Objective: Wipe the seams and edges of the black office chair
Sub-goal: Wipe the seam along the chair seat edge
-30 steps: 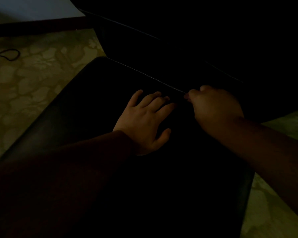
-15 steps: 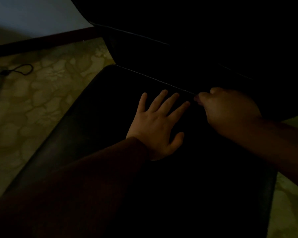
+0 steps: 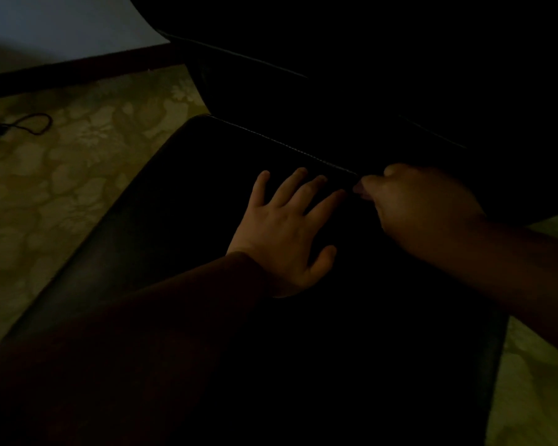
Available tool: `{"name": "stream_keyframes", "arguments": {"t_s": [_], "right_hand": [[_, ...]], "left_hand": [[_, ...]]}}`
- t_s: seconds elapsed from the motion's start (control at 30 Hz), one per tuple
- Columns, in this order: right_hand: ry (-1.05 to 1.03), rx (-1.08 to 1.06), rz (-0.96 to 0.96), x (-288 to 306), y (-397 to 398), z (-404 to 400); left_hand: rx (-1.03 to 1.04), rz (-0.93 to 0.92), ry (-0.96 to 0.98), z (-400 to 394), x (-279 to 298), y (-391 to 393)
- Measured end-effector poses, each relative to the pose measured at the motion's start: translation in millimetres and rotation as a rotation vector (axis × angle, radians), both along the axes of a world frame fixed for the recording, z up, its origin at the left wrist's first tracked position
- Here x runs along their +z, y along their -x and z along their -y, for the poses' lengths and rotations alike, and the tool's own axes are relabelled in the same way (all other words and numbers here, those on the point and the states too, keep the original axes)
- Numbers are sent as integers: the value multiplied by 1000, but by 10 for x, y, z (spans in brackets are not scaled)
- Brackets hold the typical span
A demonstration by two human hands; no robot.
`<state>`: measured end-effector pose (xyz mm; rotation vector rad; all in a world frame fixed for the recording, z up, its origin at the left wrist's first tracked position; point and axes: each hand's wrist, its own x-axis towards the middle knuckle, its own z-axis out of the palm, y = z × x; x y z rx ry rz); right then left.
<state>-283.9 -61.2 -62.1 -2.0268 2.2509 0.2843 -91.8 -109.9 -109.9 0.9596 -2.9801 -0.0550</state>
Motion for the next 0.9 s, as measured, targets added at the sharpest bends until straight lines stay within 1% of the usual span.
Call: {"name": "stream_keyframes", "arguments": {"t_s": [0.2,0.43,0.57,0.7,0.83,0.9], "right_hand": [[36,-59,102,-81,-41,24],[81,-101,107,-142,-44,84],[117,-70,115,-196,-27,85],[117,-40,212,-220,1,124],[199,-19,177,-245,-63,210],[192,-33,169,-270,-87,222]], "left_hand": [[18,-6,5,-5,-2,-16],[46,14,3,-15,-9,-28],[50,-24,5,-17,-31,-33],[86,-25,-8,-10,-31,-29],[134,-47,-57,15,-6,-80],[119,-34,-107,45,19,-92]]}}
